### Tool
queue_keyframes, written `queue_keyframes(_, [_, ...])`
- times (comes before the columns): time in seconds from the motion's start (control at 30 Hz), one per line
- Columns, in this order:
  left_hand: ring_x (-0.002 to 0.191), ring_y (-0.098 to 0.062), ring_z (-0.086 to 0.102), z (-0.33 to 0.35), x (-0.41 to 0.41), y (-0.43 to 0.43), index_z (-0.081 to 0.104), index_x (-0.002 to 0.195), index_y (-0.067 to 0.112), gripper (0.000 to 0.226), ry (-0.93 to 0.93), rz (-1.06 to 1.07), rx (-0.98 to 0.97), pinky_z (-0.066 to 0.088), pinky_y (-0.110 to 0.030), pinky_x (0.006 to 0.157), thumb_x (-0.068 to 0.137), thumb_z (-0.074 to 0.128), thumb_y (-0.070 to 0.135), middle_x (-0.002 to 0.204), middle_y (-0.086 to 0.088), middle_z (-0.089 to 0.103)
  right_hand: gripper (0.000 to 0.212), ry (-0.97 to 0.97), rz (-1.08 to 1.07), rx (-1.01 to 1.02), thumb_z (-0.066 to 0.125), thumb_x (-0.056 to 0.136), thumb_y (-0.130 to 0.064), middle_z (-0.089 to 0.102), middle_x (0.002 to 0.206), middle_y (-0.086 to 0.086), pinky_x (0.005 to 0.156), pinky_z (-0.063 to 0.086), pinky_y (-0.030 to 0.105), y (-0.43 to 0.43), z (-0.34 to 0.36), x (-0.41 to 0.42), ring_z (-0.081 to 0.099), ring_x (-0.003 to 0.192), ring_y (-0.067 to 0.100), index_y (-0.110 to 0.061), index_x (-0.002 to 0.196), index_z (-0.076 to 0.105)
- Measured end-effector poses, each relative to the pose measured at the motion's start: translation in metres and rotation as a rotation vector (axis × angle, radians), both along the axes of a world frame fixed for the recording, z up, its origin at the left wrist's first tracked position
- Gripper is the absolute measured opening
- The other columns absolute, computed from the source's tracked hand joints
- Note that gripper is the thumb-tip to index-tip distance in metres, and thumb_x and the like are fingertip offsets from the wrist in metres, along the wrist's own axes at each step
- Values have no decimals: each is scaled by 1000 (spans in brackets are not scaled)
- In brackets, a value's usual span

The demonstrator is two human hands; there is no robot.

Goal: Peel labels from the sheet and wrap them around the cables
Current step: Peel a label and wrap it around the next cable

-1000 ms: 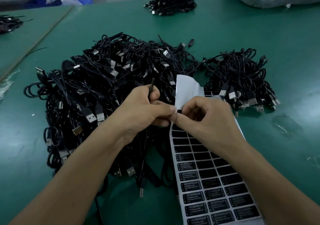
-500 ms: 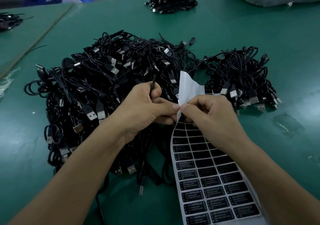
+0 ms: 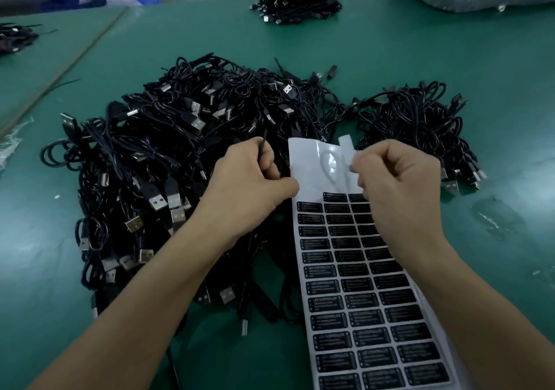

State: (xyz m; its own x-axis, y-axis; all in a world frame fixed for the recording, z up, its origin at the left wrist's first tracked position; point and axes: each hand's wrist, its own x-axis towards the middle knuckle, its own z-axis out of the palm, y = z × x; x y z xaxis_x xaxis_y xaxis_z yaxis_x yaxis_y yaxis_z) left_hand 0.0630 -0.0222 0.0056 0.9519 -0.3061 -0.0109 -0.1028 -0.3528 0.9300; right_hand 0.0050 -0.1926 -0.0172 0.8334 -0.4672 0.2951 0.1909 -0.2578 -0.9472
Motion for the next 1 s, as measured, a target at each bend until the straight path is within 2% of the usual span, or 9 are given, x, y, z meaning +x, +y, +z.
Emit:
queue_keyframes(0.1, [46, -15, 42, 8, -4, -2, 31, 72, 21, 44, 14, -19, -83, 39, -30, 46, 81, 69, 3, 52, 5, 48, 22, -73, -12, -272, 67, 89, -15, 57, 55, -11, 51, 36, 12, 4, -4, -2, 49, 50, 5, -16, 67, 65])
queue_keyframes(0.2, [54, -16, 67, 16, -11, -8, 31, 72, 19, 43, 74, -59, -181, 54, -25, 50, 87, 70, 6, 61, -10, 66, 18, -172, 3, -526, 72, 90, -15, 62, 64, -6, 55, 40, 18, 8, -7, -4, 54, 57, 9, -11, 73, 70])
queue_keyframes(0.3, [67, -24, 73, 18, -14, -10, 31, 72, 18, 44, 115, -65, -245, 61, -32, 59, 89, 69, 4, 66, -13, 66, 16, -201, 31, -618, 74, 89, -16, 63, 67, -2, 56, 45, 28, 10, -9, -3, 55, 59, 12, -9, 75, 73])
queue_keyframes(0.37, [69, -25, 74, 18, -13, -10, 30, 73, 17, 45, 119, -64, -255, 62, -34, 62, 88, 69, 2, 65, -10, 65, 14, -213, 46, -621, 75, 89, -14, 63, 67, -2, 56, 46, 28, 10, -9, -4, 55, 59, 12, -9, 76, 74])
queue_keyframes(0.5, [70, -21, 73, 15, -12, -9, 29, 74, 18, 45, 106, -73, -229, 63, -36, 64, 88, 69, 2, 67, -9, 67, 11, -223, 93, -590, 76, 89, -14, 63, 68, -3, 58, 44, 23, 8, -8, -4, 55, 60, 9, -10, 78, 76])
queue_keyframes(0.63, [65, -15, 68, 11, -10, -9, 29, 73, 18, 44, 93, -66, -215, 58, -27, 57, 87, 65, -3, 65, -7, 64, 4, -196, 180, -509, 81, 84, -16, 64, 71, -9, 60, 42, 12, 9, -5, -5, 58, 62, 8, -15, 84, 77])
queue_keyframes(0.7, [64, -14, 65, 10, -9, -8, 30, 73, 19, 43, 88, -66, -213, 55, -23, 54, 87, 63, -5, 66, -8, 64, 3, -157, 206, -382, 80, 84, -19, 67, 71, -11, 59, 43, 12, 10, -5, -5, 60, 63, 8, -18, 85, 77])
queue_keyframes(0.8, [66, -12, 64, 11, -8, -5, 31, 73, 20, 43, 88, -102, -202, 54, -22, 55, 86, 66, -1, 74, -7, 62, 4, -90, 189, -87, 74, 88, -18, 70, 72, -3, 58, 48, 21, 7, -4, -2, 59, 63, 7, -22, 89, 76])
queue_keyframes(1.0, [66, -10, 63, 12, -8, -4, 31, 69, 19, 46, 72, -201, -184, 53, -21, 57, 86, 67, -3, 65, 7, 64, 8, 42, 256, 94, 72, 91, -14, 58, 55, -20, 53, 39, 10, 1, -2, 1, 51, 51, 0, -15, 84, 76])
